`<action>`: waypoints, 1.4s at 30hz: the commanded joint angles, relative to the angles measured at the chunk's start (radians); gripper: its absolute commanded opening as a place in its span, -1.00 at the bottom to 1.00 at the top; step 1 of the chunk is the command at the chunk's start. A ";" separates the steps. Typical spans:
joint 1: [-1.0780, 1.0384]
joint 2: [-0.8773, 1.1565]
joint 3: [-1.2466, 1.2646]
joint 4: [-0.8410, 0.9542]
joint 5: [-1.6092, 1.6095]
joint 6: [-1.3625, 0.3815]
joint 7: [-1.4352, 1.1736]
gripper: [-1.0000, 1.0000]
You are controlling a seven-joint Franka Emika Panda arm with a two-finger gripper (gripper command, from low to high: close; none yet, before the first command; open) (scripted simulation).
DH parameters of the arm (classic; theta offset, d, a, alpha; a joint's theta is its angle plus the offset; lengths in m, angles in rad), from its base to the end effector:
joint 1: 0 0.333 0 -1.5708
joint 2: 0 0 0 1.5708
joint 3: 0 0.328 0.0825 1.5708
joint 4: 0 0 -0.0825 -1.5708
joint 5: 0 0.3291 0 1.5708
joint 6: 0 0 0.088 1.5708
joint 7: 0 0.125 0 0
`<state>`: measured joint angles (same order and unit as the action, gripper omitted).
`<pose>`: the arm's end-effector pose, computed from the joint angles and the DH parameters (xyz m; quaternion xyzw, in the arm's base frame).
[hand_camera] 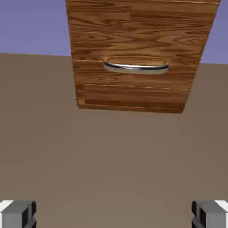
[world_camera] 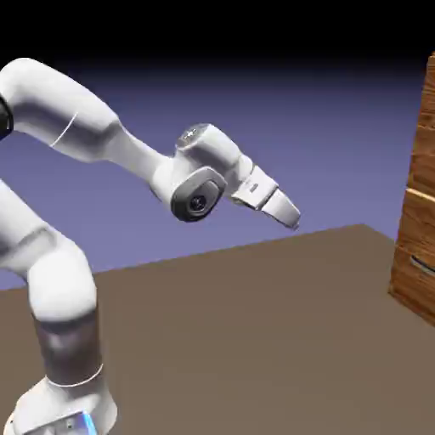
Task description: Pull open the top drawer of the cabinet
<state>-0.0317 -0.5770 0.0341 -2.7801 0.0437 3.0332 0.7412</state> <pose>0.3561 -0.0011 0.5054 -0.8468 0.3469 -0.3752 0.1477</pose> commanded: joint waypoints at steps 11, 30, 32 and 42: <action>-0.399 -0.064 0.311 0.273 0.399 -0.035 0.002 0.00; -1.087 -0.174 0.847 0.745 1.087 -0.095 0.006 0.00; -1.160 -0.186 0.904 0.794 1.159 -0.102 0.006 0.00; -1.522 -0.244 1.186 1.042 1.522 -0.133 0.008 0.00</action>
<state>-1.5538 -0.8211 1.2201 -1.7376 1.5654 2.8999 0.7493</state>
